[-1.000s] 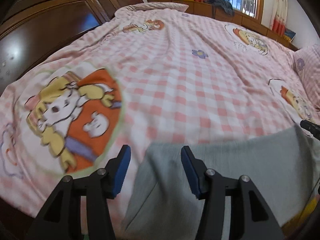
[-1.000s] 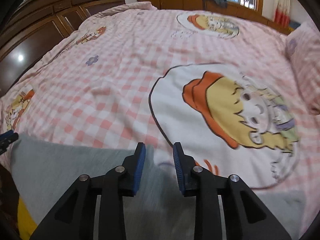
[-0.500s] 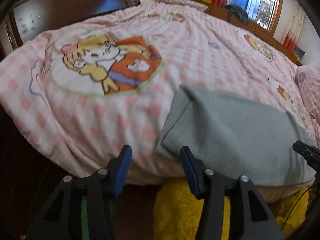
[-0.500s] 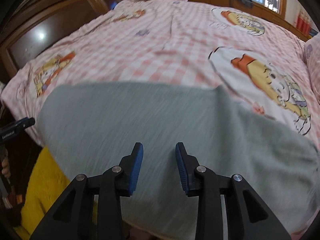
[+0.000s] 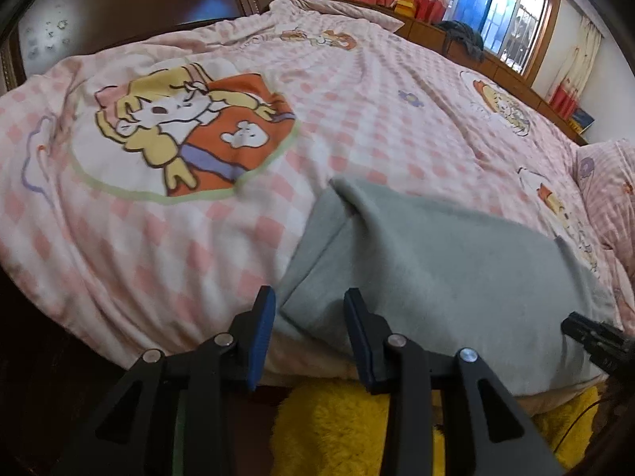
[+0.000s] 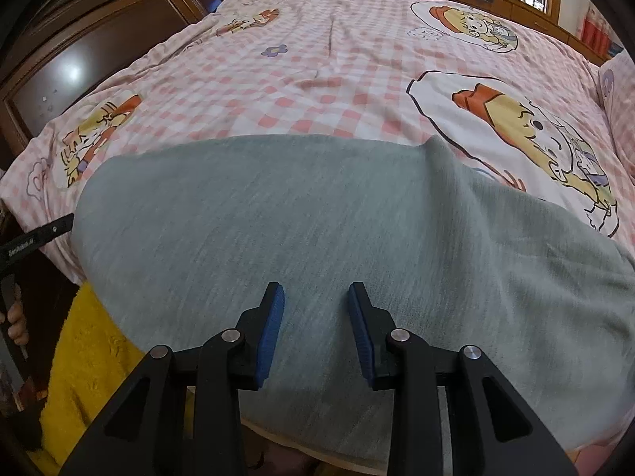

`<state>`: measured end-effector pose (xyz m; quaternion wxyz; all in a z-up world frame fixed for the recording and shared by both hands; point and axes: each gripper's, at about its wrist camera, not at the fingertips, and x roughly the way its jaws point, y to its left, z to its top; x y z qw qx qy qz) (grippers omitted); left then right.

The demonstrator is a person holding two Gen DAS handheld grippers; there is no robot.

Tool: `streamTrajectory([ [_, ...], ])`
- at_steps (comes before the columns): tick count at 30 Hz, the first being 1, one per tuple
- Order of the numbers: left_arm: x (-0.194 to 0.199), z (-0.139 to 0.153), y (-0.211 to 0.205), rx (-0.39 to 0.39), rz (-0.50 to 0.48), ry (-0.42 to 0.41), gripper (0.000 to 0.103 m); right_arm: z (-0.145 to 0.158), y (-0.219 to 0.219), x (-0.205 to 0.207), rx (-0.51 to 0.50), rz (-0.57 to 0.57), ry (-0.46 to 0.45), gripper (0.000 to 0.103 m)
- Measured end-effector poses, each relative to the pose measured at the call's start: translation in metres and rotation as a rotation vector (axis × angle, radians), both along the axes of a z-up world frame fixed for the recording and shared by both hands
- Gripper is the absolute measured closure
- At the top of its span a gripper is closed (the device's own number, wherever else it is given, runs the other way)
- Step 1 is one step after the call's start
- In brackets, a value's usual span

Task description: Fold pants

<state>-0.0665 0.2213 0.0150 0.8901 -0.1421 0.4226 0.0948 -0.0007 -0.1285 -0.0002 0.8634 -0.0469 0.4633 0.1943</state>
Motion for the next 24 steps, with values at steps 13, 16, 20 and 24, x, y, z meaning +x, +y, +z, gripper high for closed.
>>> streamTrajectory([
  [13,0.008,-0.007,-0.004,0.013,0.015,0.027,0.077,-0.002,-0.001,0.000,0.012,-0.001,-0.007,0.068],
  [16,0.004,-0.001,-0.004,-0.005,0.016,-0.005,0.098,-0.002,-0.001,0.000,0.012,0.002,-0.007,0.068],
  [20,-0.013,0.014,0.004,0.008,0.062,-0.053,0.100,-0.002,-0.001,0.000,0.013,0.000,-0.007,0.068],
  [24,-0.019,0.007,0.008,0.033,0.076,-0.008,0.100,-0.002,-0.001,0.000,0.014,-0.002,-0.007,0.067],
])
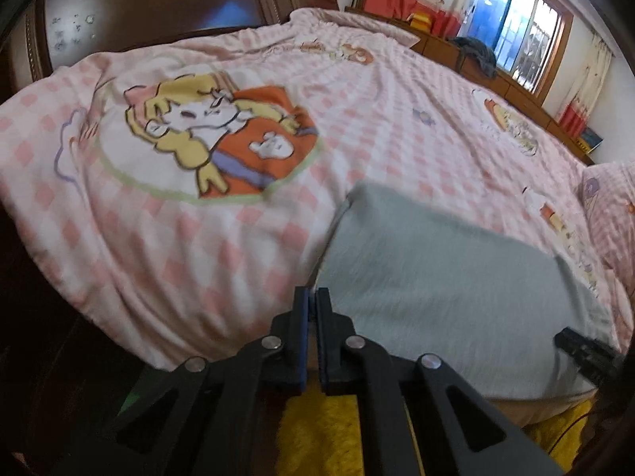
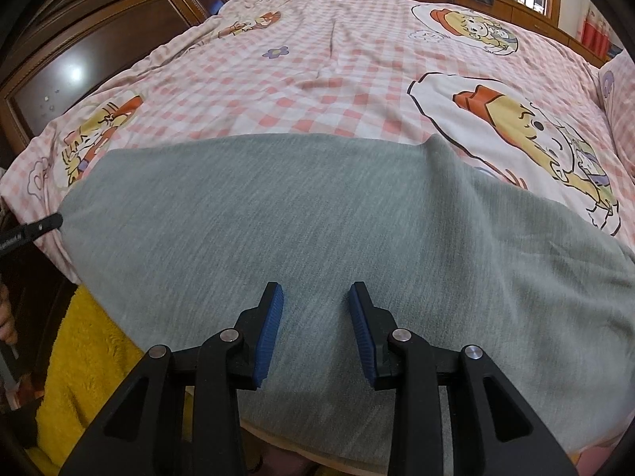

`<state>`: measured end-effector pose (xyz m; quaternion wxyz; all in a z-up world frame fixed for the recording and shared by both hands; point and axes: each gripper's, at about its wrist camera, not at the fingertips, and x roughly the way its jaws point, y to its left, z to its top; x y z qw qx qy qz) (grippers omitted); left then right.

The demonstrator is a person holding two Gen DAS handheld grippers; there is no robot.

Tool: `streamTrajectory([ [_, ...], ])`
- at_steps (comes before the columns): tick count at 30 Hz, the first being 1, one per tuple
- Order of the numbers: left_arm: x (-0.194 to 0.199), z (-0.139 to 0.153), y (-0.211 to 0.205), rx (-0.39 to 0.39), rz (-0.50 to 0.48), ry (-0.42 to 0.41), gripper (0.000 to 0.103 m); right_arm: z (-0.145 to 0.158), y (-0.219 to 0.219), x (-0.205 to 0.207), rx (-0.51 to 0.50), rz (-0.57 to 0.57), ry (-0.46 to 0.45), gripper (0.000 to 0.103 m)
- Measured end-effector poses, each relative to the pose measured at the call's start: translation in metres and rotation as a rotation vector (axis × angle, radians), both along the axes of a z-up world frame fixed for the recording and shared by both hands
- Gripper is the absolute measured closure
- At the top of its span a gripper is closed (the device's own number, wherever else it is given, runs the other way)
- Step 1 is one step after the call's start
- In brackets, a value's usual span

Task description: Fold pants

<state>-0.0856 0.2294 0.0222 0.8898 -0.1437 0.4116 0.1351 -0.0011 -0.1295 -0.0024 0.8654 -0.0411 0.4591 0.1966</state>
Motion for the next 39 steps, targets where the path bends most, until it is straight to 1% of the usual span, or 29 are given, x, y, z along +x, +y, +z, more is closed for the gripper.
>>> streamTrajectory([
  [1,0.002,-0.005,-0.001,0.043,0.012,0.032,0.100,0.000,0.000,0.000,0.000,-0.001,-0.001,0.067],
  [2,0.002,-0.008,0.001,0.057,0.031,0.053,0.100,0.000,0.000,0.000,-0.002,0.001,-0.002,0.067],
  [3,0.002,-0.009,0.004,0.043,0.045,0.057,0.100,0.000,0.000,0.000,-0.003,0.002,-0.003,0.067],
  [4,0.000,-0.008,0.007,0.003,0.052,0.043,0.099,0.000,0.000,0.000,-0.003,0.001,-0.003,0.067],
  [6,-0.001,-0.001,0.007,-0.034,0.039,0.003,0.099,0.000,0.000,0.000,-0.003,0.001,-0.003,0.067],
  [8,0.004,0.009,0.001,-0.019,-0.007,-0.040,0.097,0.000,0.000,0.000,-0.002,0.001,-0.004,0.066],
  [9,0.007,0.013,-0.003,-0.010,-0.027,-0.054,0.088,0.000,0.000,0.000,-0.003,0.002,-0.004,0.066],
  [10,0.013,0.018,-0.007,-0.002,-0.059,-0.070,0.074,0.000,0.000,0.000,-0.003,0.003,-0.005,0.066],
  [12,0.025,0.023,-0.014,0.008,-0.112,-0.094,0.060,0.000,0.000,0.000,-0.004,0.004,-0.008,0.066],
  [15,0.046,0.023,-0.025,0.033,-0.170,-0.090,0.060,0.001,0.000,-0.001,-0.003,0.003,-0.008,0.065],
  [16,0.052,0.021,-0.027,0.031,-0.178,-0.075,0.063,0.000,0.000,0.000,-0.003,0.004,-0.008,0.065],
  [17,0.055,0.020,-0.029,0.005,-0.191,-0.068,0.067,0.000,0.000,-0.001,-0.004,0.005,-0.009,0.065],
  [18,0.056,0.020,-0.032,-0.057,-0.228,-0.086,0.074,0.000,0.000,-0.001,-0.004,0.005,-0.010,0.065],
  [19,0.058,0.019,-0.035,-0.092,-0.256,-0.094,0.074,0.000,0.000,-0.001,-0.003,0.007,-0.011,0.065],
  [20,0.058,0.017,-0.038,-0.092,-0.261,-0.092,0.074,0.000,0.000,0.000,-0.002,0.007,-0.011,0.065],
  [21,0.060,0.013,-0.039,-0.065,-0.247,-0.076,0.075,0.000,0.001,0.000,-0.001,0.008,-0.011,0.065],
  [22,0.063,0.008,-0.038,-0.022,-0.219,-0.048,0.079,0.000,0.001,0.000,0.000,0.009,-0.011,0.065],
  [23,0.069,-0.002,-0.030,0.049,-0.157,-0.001,0.083,-0.001,0.001,0.000,0.002,0.011,-0.012,0.065],
  [25,0.074,-0.014,-0.014,0.164,-0.056,0.052,0.082,-0.001,0.001,-0.001,0.004,0.016,-0.016,0.065],
  [26,0.074,-0.014,-0.010,0.168,-0.043,0.054,0.082,-0.001,0.001,-0.001,0.005,0.016,-0.018,0.065],
  [27,0.072,-0.009,-0.005,0.135,-0.036,0.047,0.082,-0.002,0.001,-0.001,0.007,0.016,-0.018,0.065],
  [29,0.068,0.002,-0.006,0.127,-0.025,0.027,0.082,0.000,0.000,-0.001,0.015,0.005,-0.015,0.065],
  [31,0.063,0.014,-0.013,0.135,-0.057,-0.002,0.082,0.006,-0.004,-0.003,0.048,-0.017,-0.021,0.065],
  [32,0.060,0.023,-0.022,0.136,-0.092,-0.033,0.082,0.013,-0.008,-0.005,0.060,-0.030,-0.041,0.065],
  [33,0.058,0.029,-0.029,0.129,-0.122,-0.054,0.078,0.019,-0.013,-0.007,0.060,-0.044,-0.063,0.065],
  [35,0.058,0.033,-0.046,0.102,-0.190,-0.078,0.067,0.031,-0.027,-0.009,0.036,-0.084,-0.107,0.065],
  [36,0.061,0.031,-0.053,0.085,-0.218,-0.079,0.063,0.035,-0.036,-0.010,0.022,-0.105,-0.116,0.065],
  [37,0.064,0.029,-0.058,0.077,-0.232,-0.074,0.063,0.036,-0.049,-0.010,0.009,-0.137,-0.122,0.065],
  [39,0.077,0.016,-0.067,0.071,-0.235,-0.030,0.063,0.035,-0.079,-0.009,-0.010,-0.216,-0.114,0.065],
])
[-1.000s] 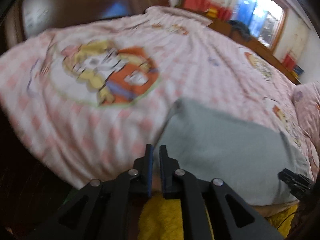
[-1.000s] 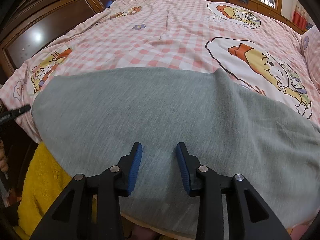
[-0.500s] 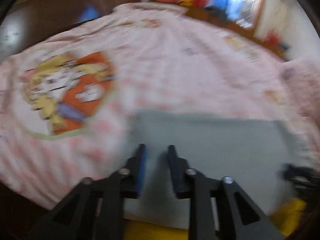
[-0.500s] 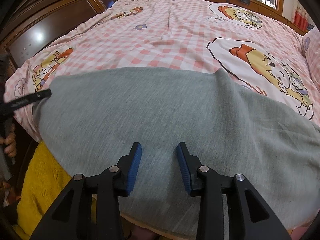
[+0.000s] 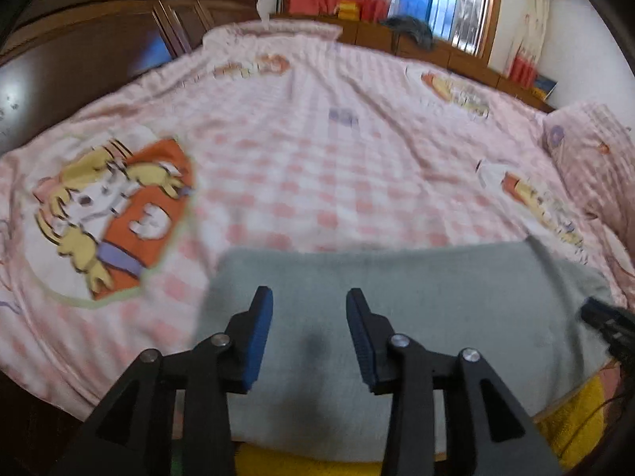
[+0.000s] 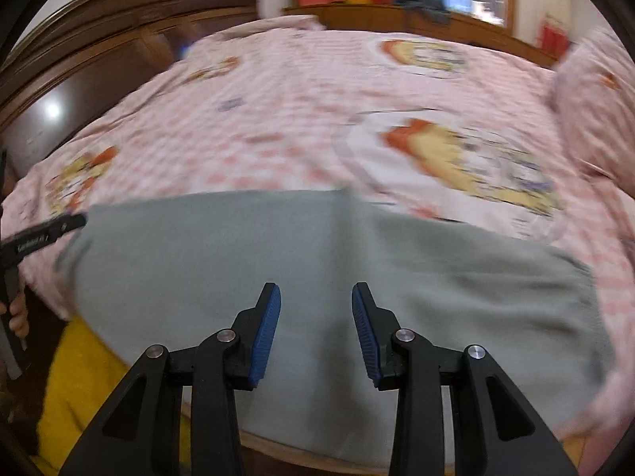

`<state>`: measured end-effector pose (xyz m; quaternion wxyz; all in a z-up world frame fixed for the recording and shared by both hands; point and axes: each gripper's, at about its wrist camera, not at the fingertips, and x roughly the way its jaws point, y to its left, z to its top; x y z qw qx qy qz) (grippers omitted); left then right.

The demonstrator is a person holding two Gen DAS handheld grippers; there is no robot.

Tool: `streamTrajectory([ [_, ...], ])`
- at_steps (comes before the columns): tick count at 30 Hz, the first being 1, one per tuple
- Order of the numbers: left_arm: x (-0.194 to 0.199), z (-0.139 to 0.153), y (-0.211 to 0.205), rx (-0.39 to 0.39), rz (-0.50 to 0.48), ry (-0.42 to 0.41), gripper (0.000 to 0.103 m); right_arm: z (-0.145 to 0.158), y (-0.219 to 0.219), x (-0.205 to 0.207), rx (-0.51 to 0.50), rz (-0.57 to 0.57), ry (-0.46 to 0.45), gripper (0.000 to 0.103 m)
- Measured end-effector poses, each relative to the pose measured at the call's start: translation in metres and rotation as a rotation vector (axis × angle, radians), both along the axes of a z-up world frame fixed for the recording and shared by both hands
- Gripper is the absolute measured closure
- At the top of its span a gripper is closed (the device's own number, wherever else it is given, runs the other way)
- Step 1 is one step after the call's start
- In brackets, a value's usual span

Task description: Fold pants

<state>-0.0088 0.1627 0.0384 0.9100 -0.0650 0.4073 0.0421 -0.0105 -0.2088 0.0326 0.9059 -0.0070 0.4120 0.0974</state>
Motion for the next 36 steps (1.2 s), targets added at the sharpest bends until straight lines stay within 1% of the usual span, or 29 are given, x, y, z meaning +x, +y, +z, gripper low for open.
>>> streamTrajectory([
  [3,0.014,-0.021,0.001,0.007,0.043,0.065,0.063,-0.013,-0.058,-0.002,-0.012,-0.136,0.043,0.065],
  [4,0.016,-0.026,0.004,-0.005,0.054,0.077,0.062,-0.021,-0.079,-0.004,-0.046,-0.188,0.058,0.065],
  [5,0.016,-0.028,0.007,-0.014,0.059,0.072,0.061,-0.032,-0.103,-0.004,-0.117,-0.264,0.083,0.065],
  [6,0.016,-0.028,0.008,-0.013,0.063,0.071,0.061,-0.038,-0.121,-0.005,-0.143,-0.308,0.099,0.064],
  [7,0.016,-0.027,0.008,-0.006,0.061,0.079,0.061,-0.042,-0.141,-0.007,-0.088,-0.319,0.107,0.078],
  [8,0.017,-0.026,0.007,0.007,0.059,0.086,0.061,-0.041,-0.156,-0.009,-0.014,-0.338,0.115,0.085],
  [9,0.018,-0.026,0.006,0.019,0.060,0.092,0.061,-0.036,-0.163,-0.008,0.018,-0.361,0.126,0.094],
  [10,0.018,-0.025,0.004,0.033,0.063,0.099,0.061,-0.031,-0.164,-0.006,0.022,-0.366,0.125,0.093],
  [11,0.018,-0.026,0.003,0.042,0.066,0.102,0.061,-0.023,-0.158,-0.004,-0.003,-0.359,0.096,0.092],
  [12,0.017,-0.026,0.002,0.048,0.071,0.102,0.061,-0.015,-0.149,-0.001,-0.026,-0.337,0.066,0.087],
  [13,0.017,-0.026,0.002,0.049,0.080,0.100,0.061,-0.009,-0.139,0.005,-0.024,-0.290,0.042,0.082],
  [14,0.017,-0.027,0.002,0.048,0.086,0.100,0.061,-0.005,-0.131,0.011,0.005,-0.241,0.034,0.081],
  [16,0.017,-0.028,0.000,0.054,0.103,0.098,0.061,-0.003,-0.113,0.030,0.103,-0.131,0.061,0.081],
  [18,0.016,-0.028,0.000,0.058,0.108,0.097,0.061,-0.009,-0.093,0.052,0.182,-0.033,0.109,0.081],
  [19,0.015,-0.028,0.000,0.060,0.110,0.097,0.061,-0.015,-0.083,0.062,0.197,-0.002,0.124,0.081],
  [20,0.015,-0.028,0.000,0.058,0.111,0.097,0.061,-0.020,-0.071,0.072,0.174,0.006,0.131,0.081],
  [21,0.015,-0.028,0.000,0.057,0.112,0.099,0.061,-0.026,-0.064,0.081,0.122,-0.015,0.130,0.081],
  [22,0.015,-0.027,0.001,0.055,0.115,0.103,0.061,-0.033,-0.057,0.092,0.033,-0.060,0.121,0.083],
  [23,0.014,-0.027,0.002,0.053,0.118,0.105,0.061,-0.040,-0.055,0.101,-0.063,-0.101,0.095,0.085],
  [24,0.013,-0.027,0.003,0.050,0.120,0.106,0.061,-0.044,-0.058,0.108,-0.127,-0.136,0.056,0.088],
  [26,0.012,-0.027,0.005,0.044,0.114,0.107,0.061,-0.047,-0.066,0.117,-0.156,-0.189,0.040,0.089],
  [28,0.010,-0.027,0.007,0.046,0.104,0.105,0.061,-0.047,-0.076,0.127,-0.252,-0.289,0.049,0.089],
  [29,0.010,-0.027,0.007,0.049,0.100,0.105,0.061,-0.046,-0.084,0.129,-0.261,-0.316,0.058,0.089],
  [30,0.010,-0.027,0.007,0.051,0.096,0.105,0.061,-0.042,-0.090,0.126,-0.221,-0.314,0.066,0.089],
  [32,0.008,-0.025,0.007,0.046,0.094,0.106,0.061,-0.032,-0.106,0.113,-0.092,-0.299,0.078,0.089],
  [33,0.007,-0.023,0.008,0.039,0.092,0.103,0.061,-0.027,-0.111,0.106,-0.053,-0.292,0.072,0.089],
  [34,0.004,-0.021,0.009,0.029,0.089,0.097,0.061,-0.021,-0.114,0.095,-0.023,-0.281,0.063,0.085],
  [35,-0.001,-0.018,0.011,0.023,0.088,0.085,0.060,-0.015,-0.116,0.080,-0.011,-0.277,0.056,0.083],
  [36,-0.007,-0.015,0.013,0.023,0.087,0.071,0.058,-0.012,-0.116,0.067,-0.006,-0.270,0.050,0.078],
])
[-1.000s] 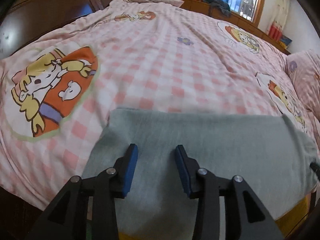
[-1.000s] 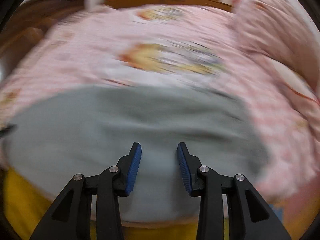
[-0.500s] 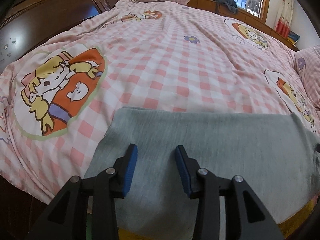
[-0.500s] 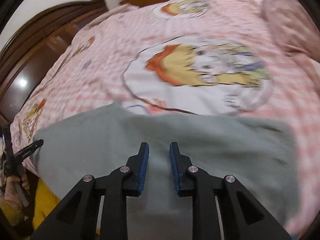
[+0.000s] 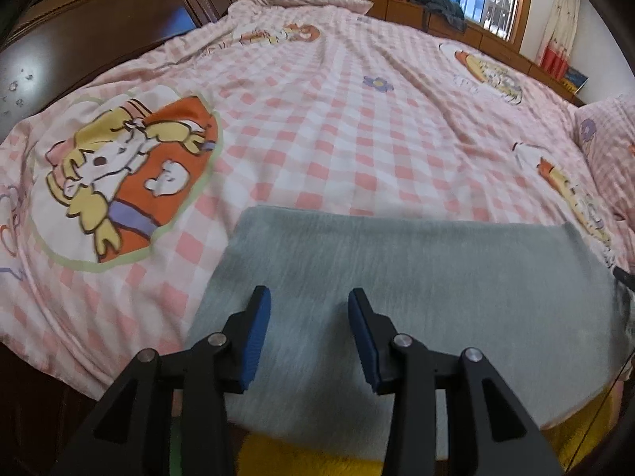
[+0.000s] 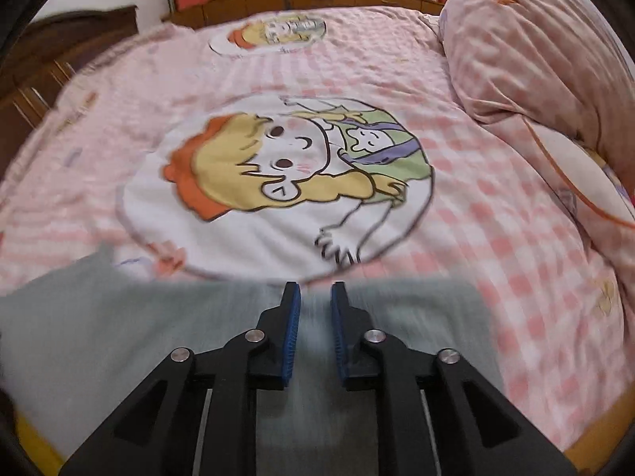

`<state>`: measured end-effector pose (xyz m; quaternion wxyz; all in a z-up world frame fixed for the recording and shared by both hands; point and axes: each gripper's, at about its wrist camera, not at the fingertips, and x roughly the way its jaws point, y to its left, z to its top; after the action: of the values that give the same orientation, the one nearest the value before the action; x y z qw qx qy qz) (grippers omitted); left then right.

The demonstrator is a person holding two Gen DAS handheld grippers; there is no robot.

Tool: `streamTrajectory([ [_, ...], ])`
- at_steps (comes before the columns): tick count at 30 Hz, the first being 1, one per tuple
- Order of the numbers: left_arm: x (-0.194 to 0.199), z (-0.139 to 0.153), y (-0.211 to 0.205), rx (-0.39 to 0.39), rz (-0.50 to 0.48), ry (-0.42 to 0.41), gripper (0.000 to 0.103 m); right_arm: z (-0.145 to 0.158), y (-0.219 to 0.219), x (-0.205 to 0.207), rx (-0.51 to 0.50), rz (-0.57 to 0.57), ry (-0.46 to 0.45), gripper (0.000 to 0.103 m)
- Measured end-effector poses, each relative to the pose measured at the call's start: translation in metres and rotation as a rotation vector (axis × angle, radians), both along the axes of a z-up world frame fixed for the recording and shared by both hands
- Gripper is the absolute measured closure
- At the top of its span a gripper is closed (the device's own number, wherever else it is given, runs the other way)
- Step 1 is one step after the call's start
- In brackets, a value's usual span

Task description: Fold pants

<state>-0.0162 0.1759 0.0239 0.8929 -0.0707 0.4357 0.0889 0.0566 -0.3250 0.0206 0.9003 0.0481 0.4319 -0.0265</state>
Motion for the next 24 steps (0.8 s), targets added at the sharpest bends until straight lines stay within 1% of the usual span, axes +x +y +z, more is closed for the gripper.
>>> streamTrajectory([
  [1,-0.006,0.003,0.003,0.011,0.005,-0.011,0.053,0.003,0.001,-0.012,0.005,0.013,-0.004,0.074],
  [3,-0.015,0.007,0.010,0.040,0.028,-0.021,0.049,0.006,0.007,-0.035,0.000,0.048,0.002,0.072],
  [5,-0.025,0.010,0.022,0.052,0.056,-0.037,0.048,0.008,0.020,-0.051,-0.014,0.086,0.010,0.072],
  [7,-0.031,0.011,0.035,0.040,0.085,-0.045,0.047,0.009,0.031,-0.062,-0.019,0.101,0.014,0.071],
  [8,-0.032,0.010,0.039,0.029,0.093,-0.045,0.047,0.009,0.037,-0.067,-0.014,0.106,0.017,0.070],
  [10,-0.036,0.008,0.051,-0.032,0.106,-0.044,0.047,0.008,0.052,-0.071,0.000,0.121,0.024,0.067],
  [13,-0.041,0.001,0.061,-0.117,0.125,-0.051,0.047,0.006,0.072,-0.071,0.017,0.161,0.041,0.067],
  [15,-0.040,-0.006,0.064,-0.168,0.119,-0.051,0.047,0.003,0.084,-0.071,0.031,0.190,0.048,0.067],
  [19,-0.039,-0.016,0.064,-0.211,0.115,-0.046,0.047,-0.002,0.109,-0.070,0.042,0.245,0.072,0.067],
  [21,-0.040,-0.020,0.064,-0.255,0.126,-0.048,0.047,-0.006,0.119,-0.069,0.049,0.270,0.086,0.067],
  [22,-0.040,-0.021,0.064,-0.261,0.129,-0.051,0.047,-0.009,0.125,-0.069,0.051,0.285,0.094,0.067],
  [24,-0.040,-0.023,0.063,-0.248,0.131,-0.050,0.047,-0.014,0.131,-0.069,0.043,0.296,0.110,0.067],
])
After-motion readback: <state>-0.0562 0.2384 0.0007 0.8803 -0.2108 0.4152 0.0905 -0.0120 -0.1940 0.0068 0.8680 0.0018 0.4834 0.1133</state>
